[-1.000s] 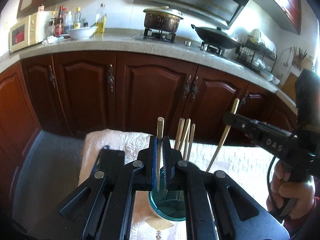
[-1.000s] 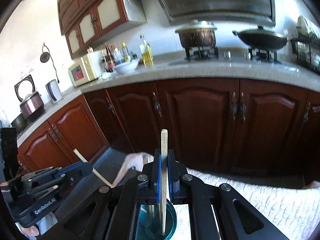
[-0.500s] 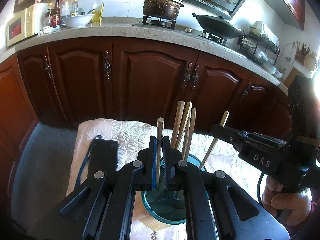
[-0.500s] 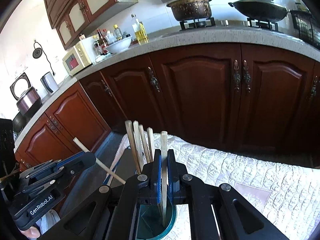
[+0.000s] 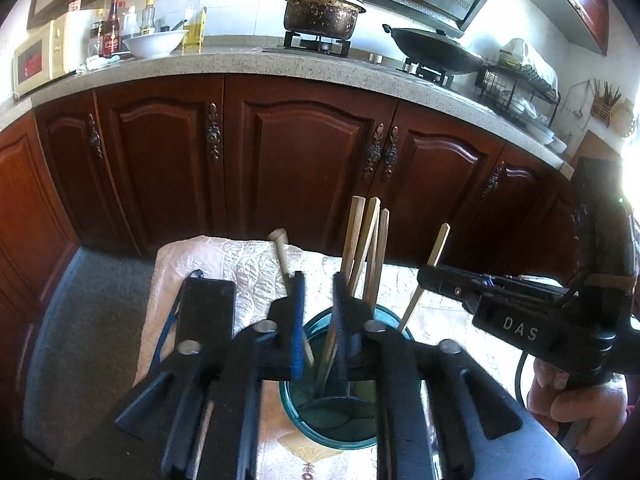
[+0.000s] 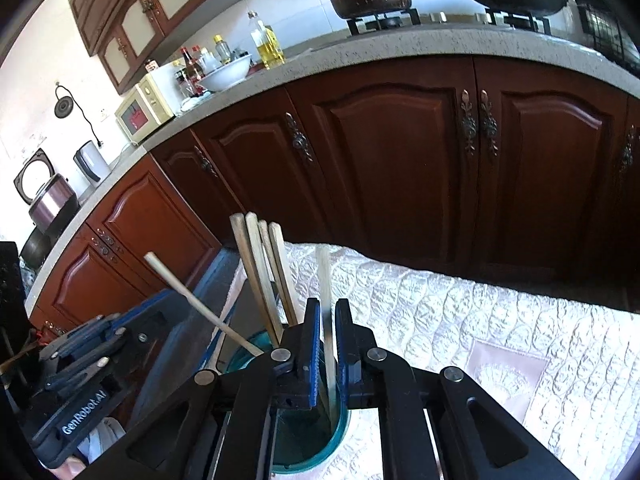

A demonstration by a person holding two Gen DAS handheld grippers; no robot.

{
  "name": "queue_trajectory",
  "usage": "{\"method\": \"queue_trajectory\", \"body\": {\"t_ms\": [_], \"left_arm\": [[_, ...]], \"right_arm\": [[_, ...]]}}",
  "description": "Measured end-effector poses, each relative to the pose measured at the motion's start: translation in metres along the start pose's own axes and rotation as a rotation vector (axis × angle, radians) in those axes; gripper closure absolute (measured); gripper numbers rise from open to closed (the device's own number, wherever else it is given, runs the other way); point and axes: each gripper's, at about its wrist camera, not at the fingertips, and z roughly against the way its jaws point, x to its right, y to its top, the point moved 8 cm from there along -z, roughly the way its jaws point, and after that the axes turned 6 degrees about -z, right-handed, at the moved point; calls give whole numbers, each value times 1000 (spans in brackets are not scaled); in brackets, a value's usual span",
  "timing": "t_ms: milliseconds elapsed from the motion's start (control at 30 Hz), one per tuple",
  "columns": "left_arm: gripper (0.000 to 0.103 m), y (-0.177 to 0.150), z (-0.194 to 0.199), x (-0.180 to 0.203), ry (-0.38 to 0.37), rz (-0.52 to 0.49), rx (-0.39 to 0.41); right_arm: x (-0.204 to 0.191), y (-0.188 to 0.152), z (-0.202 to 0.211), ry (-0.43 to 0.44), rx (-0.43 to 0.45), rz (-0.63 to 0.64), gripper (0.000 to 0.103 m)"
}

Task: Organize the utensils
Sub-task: 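Lower the chopstick into the cup and open the left tool while the right tool releases its own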

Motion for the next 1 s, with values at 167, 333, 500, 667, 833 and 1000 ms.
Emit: {"method": "queue_trajectory", "body": {"t_ms": [167,333,500,667,833,1000], "left_arm": [[78,-2,4,4,-1,-4,-3],[71,-3,11,9,3,-21,10],[68,-4,19,18,4,-37,24],[64,-5,29,28,0,-47,38],[60,-4,41,40,-12,-55,57],[52,-5,52,55,-39,-73,72]], "right_arm": [[5,-7,4,-5,-4,-15,80],[9,-12,17,-8,10,-17,72],[11,-18,32,-6,28,-21,70],[11,-25,49,-21,50,-11,68],[13,-33,66,-33,67,-7,65],[18,-42,82,-58,79,3,65]]}}
